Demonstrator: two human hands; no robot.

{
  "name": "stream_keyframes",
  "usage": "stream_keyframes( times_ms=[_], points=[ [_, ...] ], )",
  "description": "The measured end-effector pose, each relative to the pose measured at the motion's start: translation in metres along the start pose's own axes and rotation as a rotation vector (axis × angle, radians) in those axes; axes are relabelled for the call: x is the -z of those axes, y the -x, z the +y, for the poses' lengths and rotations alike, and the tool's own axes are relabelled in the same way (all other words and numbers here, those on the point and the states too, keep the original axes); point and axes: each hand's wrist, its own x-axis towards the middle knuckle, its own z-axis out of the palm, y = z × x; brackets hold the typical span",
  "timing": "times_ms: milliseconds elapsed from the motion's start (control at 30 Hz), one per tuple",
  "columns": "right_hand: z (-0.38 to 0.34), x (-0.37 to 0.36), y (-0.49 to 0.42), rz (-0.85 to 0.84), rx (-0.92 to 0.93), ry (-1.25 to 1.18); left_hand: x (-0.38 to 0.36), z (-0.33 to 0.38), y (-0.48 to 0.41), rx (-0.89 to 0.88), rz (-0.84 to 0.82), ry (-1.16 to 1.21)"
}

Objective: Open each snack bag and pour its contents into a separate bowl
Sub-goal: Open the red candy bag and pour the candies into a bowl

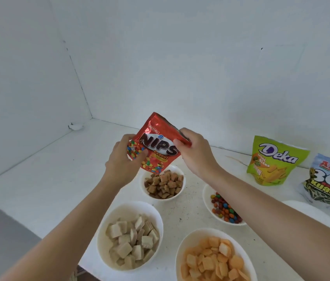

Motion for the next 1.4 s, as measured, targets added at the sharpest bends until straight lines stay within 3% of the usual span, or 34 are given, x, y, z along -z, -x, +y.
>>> stream_keyframes(
  times_ms=[100,300,467,800,1133,1400],
  points=[
    [-0.025,-0.022,-0.004,-0.081,0.1,0.101,0.037,-0.007,0.008,0.005,0.087,-0.201],
    [-0.074,-0.1,0.001,-0.145,0.222,0.085,0.122,-0.031,0.054,-0.009,0.133,-0.329],
    [-0.117,-0.182,0.022,-0.233,0.287,0.095,0.206,-0.07,0.107,0.069,0.208,-0.321],
    [-0.171,-0.358,0.136,-0.538,0.386,0.076,0.318,-0.173,0.25,0.296,0.152,-0.397],
    [-0.093,-0.498,0.262,-0.892,0.371,0.166,0.297,-0.309,0.368,0.562,0.059,-0.369],
    [0.067,-0.594,0.346,-1.016,0.306,0.23,0.19,-0.47,0.432,0.696,-0.036,-0.31]
  ],
)
